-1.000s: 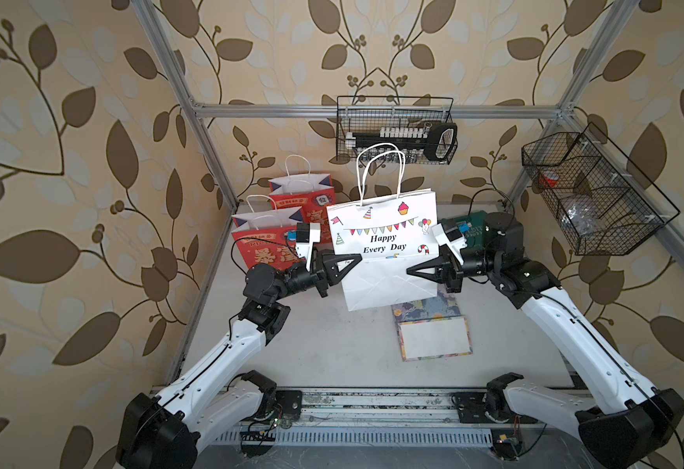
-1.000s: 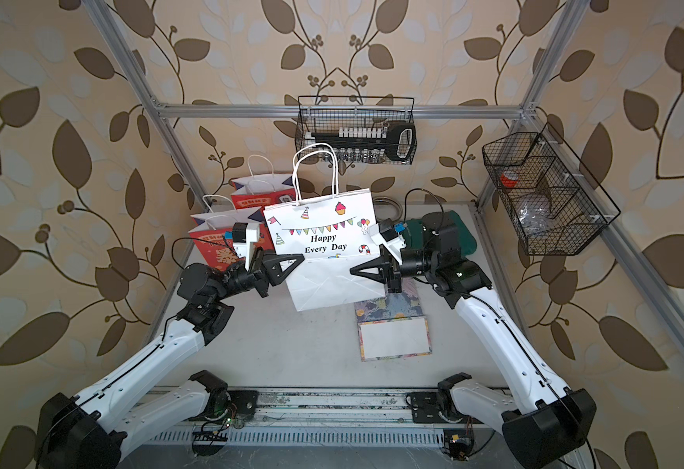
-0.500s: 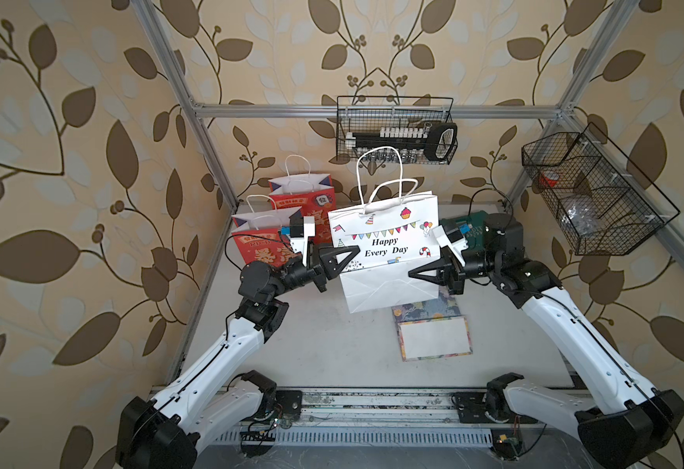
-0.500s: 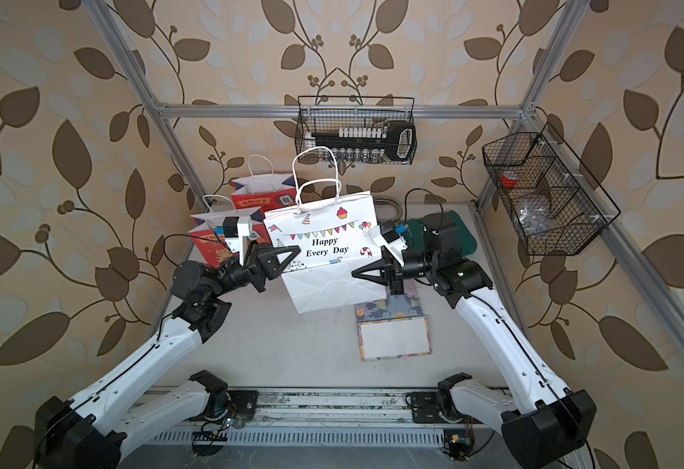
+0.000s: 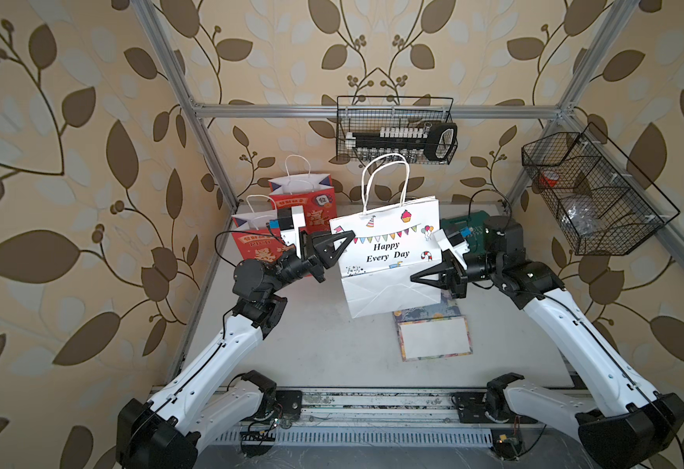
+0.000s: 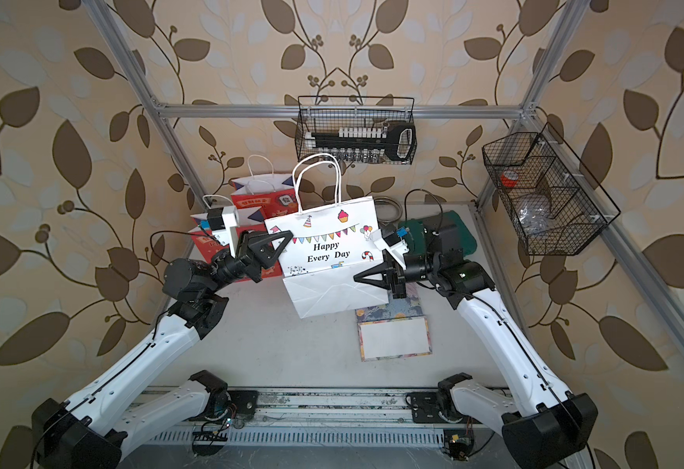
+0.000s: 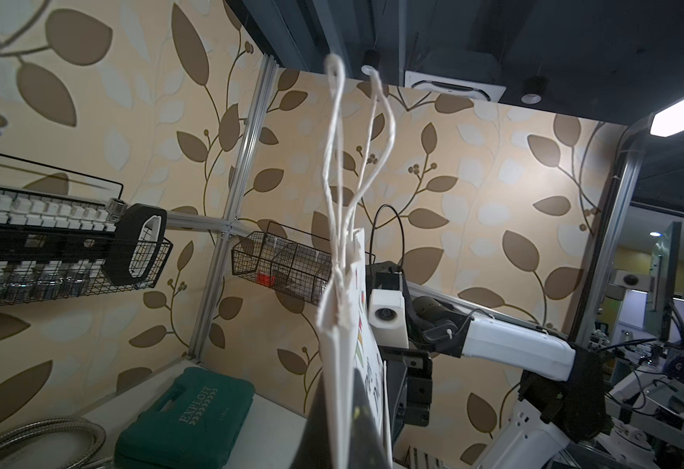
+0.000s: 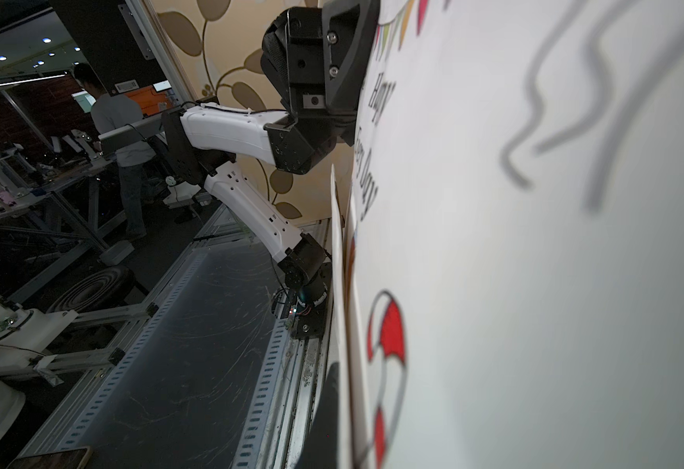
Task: Put away the paper bag
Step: Press the paper bag.
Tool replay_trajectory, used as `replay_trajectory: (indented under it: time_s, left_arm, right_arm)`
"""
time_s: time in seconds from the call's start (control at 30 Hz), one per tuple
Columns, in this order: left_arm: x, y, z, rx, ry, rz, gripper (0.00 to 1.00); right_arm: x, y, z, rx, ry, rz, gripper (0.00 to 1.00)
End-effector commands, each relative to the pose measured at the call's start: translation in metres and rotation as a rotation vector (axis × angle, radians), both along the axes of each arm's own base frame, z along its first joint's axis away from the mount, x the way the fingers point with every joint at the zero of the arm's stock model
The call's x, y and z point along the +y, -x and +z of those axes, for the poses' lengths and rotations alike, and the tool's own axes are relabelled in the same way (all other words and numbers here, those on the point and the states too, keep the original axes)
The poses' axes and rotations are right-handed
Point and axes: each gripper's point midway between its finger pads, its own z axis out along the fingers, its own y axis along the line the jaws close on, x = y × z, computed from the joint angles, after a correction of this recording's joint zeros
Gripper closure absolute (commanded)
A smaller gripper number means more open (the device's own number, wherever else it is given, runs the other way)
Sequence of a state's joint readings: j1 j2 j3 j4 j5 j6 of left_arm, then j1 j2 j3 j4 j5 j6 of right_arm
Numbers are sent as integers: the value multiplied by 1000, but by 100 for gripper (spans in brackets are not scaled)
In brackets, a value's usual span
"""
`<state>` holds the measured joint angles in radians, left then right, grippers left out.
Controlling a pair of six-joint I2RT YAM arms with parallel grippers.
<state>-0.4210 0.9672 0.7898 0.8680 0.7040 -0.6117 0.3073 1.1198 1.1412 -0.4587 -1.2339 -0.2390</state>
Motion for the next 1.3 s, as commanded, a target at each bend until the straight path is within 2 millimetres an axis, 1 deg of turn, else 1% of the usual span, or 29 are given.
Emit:
replay_trajectory:
  time_s: [0.0,0.03,0.1,0.13,0.17,0.2,0.23,0.27,0.3,0.33,0.47,0.5,0.53,0.57,0.6,0.7,0.77,0.87,0.93,1.0,1.13,1.17,1.2,1.23,1.27]
  left_arm:
    - [9,12,37,-97,85,15,100]
    - [10,11,38,-92,91,15,86]
    - [11,11,40,-91,98,18,47]
    - [11,11,42,-95,100,17,40]
    - [11,12,43,-98,103,18,40]
    - [12,13,44,-103,105,18,43]
    - [12,14,45,-112,107,18,55]
    - [13,15,46,-120,111,20,74]
    - [13,13,45,-120,114,29,96]
    - [15,11,45,-116,121,48,100]
    - [22,5,38,-89,128,112,100]
    - [23,4,36,-77,123,119,78]
    - [22,4,32,-59,108,120,42]
    - [21,4,26,-42,82,119,20]
    - [19,4,21,-21,57,120,2]
    - [12,5,-14,60,-70,102,1]
    - [5,15,-42,87,-157,51,1]
    - [2,29,-71,125,-215,-11,1]
    - [-1,37,-78,145,-224,-70,1]
    - [-5,40,-80,164,-217,-120,1]
    - [-12,31,-80,174,-220,-149,1]
    - [-15,28,-79,165,-222,-160,2]
    - [-18,27,-76,152,-222,-177,7]
    - [-20,26,-73,150,-219,-196,14]
    - [-22,24,-69,143,-211,-204,24]
  right_arm:
    - [-2,9,2,0,-4,19,100]
    - [-2,9,2,-1,-5,21,100]
    - [-3,10,2,2,-6,22,100]
    - [-3,10,2,2,-6,22,100]
    - [-3,10,3,2,-7,23,100]
    - [-3,11,3,2,-8,24,100]
    - [-3,11,4,-2,-11,27,100]
    - [-3,12,7,-4,-16,30,100]
    - [-3,12,8,-6,-18,30,100]
    - [-4,12,10,-12,-22,29,100]
    - [-4,12,18,-29,-35,27,100]
    - [-5,12,19,-33,-38,26,100]
    - [-5,12,20,-35,-39,24,100]
    - [-5,12,22,-38,-42,23,100]
    - [-6,11,23,-42,-45,20,100]
    - [-6,10,31,-64,-59,7,100]
    - [-7,8,36,-77,-60,-7,100]
    - [-7,6,42,-87,-60,-17,100]
    - [-7,6,45,-96,-61,-22,100]
    - [-7,6,47,-96,-63,-22,100]
    - [-3,7,50,-98,-66,-9,100]
    - [-2,8,49,-93,-66,-6,100]
    - [-1,7,48,-90,-64,-7,100]
    - [1,7,46,-87,-63,-4,100]
    - [2,6,43,-80,-58,-6,100]
